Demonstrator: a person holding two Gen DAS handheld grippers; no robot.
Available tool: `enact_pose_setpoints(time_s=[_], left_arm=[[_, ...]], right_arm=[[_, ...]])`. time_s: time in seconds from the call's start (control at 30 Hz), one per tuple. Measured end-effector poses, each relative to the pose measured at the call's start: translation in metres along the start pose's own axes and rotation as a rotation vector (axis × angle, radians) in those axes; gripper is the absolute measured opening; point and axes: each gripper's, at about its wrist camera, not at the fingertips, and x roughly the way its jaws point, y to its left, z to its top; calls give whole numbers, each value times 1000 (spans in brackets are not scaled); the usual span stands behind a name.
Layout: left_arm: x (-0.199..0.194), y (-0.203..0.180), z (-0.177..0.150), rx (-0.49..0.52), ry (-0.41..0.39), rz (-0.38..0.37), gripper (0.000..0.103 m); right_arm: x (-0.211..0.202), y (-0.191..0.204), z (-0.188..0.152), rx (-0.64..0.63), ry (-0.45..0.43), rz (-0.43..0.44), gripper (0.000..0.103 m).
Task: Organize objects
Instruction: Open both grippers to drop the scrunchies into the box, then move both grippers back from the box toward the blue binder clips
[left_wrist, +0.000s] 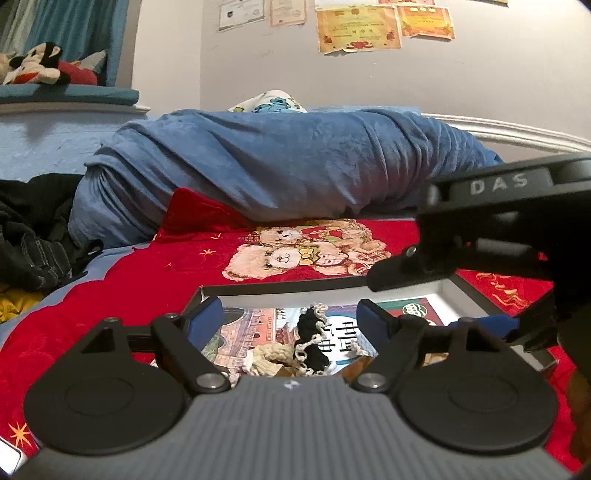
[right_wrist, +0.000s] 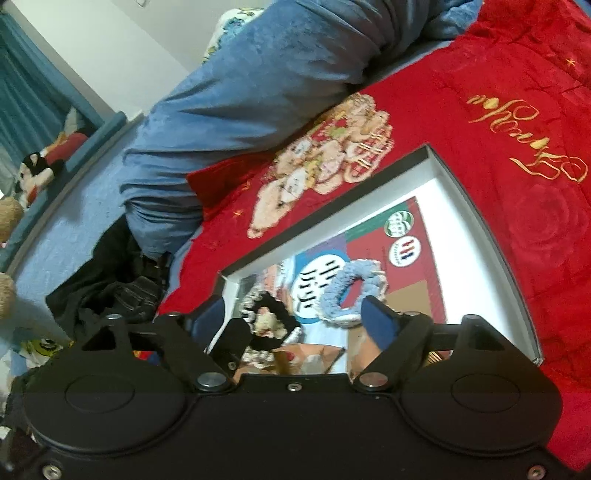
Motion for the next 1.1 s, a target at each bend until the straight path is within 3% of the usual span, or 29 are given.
enact_pose_setpoints(time_s=[0.23, 0.57, 0.73, 0.97, 1.1], left_arm=[[-15, 2, 6, 16, -41, -6, 88], [-60, 23, 21, -35, -32, -14, 89], [-79, 26, 12, -35, 23, -17, 92], [-93, 47, -21, -13, 132, 67, 92], [-80, 50, -26, -75, 231, 61, 92]], right_arm=[[-15, 15, -1, -52, -18, 42, 85], [-54, 22, -10, -62, -72, 67, 89], [-68, 23, -22, -86, -52, 64, 90], [-79, 14, -33, -92, -4, 65, 90], [-80, 9, -36, -89, 11, 72, 91]])
